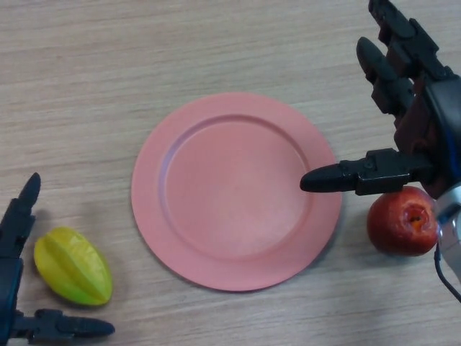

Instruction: Pick up the yellow starfruit and place it on the plate

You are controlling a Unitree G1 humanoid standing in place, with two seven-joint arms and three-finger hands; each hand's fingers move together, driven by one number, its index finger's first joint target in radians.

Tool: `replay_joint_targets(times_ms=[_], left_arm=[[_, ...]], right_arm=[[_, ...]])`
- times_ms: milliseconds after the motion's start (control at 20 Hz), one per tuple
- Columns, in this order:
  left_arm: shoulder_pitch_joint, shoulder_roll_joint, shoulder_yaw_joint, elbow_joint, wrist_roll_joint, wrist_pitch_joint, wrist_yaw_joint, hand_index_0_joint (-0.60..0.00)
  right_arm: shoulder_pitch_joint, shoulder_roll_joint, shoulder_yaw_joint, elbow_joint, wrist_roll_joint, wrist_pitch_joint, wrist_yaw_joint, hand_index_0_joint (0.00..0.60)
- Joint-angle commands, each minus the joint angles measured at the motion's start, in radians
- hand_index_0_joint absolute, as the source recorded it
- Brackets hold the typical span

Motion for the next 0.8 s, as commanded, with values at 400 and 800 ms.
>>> replay_joint_targets(times_ms=[400, 800], left_arm=[[-0.047, 0.061, -0.015, 0.051, -0.128, -0.258, 0.107, 0.0], [-0.029, 0.064, -0.025, 0.052, -0.017, -0.225, 0.152, -0.199]], right_arm=[[-0.035, -0.015, -0.045, -0.104, 0.035, -0.11, -0.024, 0.0], [-0.028, -0.015, -0.047, -0.109, 0.029, -0.127, -0.022, 0.0]])
